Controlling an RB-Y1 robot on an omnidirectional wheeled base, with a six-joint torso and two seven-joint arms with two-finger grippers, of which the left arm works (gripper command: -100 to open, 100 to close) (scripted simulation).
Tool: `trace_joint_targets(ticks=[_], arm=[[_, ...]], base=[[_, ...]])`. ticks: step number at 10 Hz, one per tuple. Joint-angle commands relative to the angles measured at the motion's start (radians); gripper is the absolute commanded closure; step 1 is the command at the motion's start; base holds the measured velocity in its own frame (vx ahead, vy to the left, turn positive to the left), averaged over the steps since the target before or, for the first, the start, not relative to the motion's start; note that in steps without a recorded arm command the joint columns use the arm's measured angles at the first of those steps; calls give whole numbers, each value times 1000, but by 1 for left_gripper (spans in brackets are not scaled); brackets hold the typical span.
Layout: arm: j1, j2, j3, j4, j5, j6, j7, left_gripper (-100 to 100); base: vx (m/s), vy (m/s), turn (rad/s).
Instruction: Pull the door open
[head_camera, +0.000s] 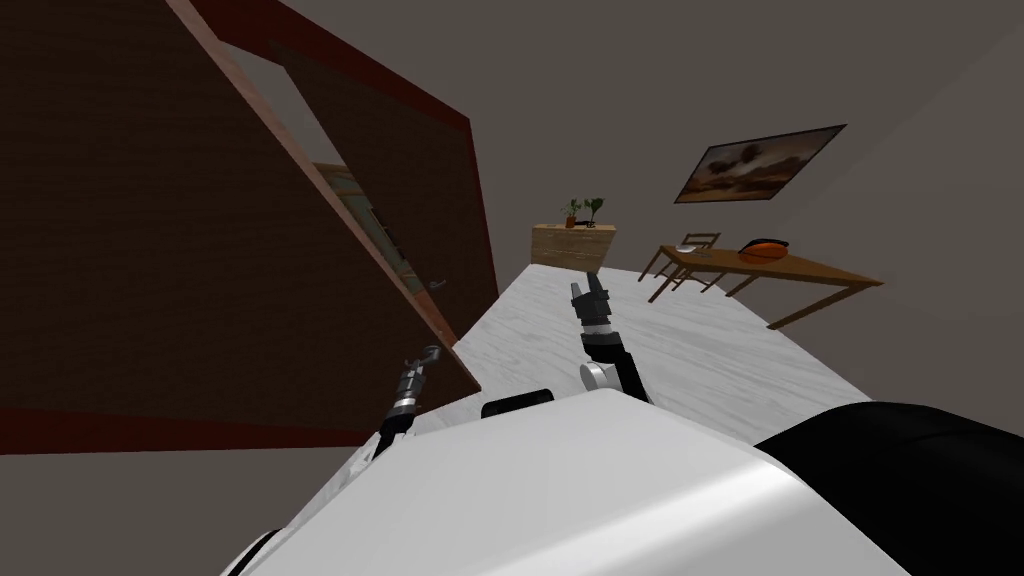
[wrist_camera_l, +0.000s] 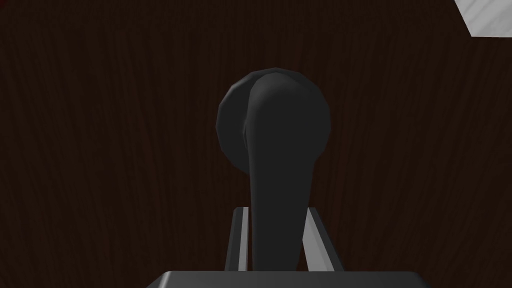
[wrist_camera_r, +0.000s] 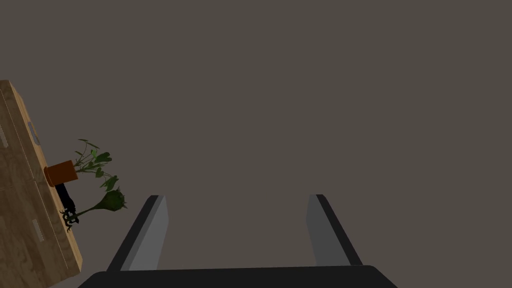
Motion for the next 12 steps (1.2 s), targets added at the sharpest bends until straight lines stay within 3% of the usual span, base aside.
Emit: trace_joint_targets(ticks=[1,2,4,12], arm=[[-27,-10,-17,19,6,8,-8,100],[-42,-11,-22,28,11,13,-12,100],[-31,-4,-15,20,10,18,-10,100],[-58,-7,-19,60,7,0,-4,100]], base=[[-210,73,-79],[-217,55,-107],[-129,32,-94],[-194,62,-167]])
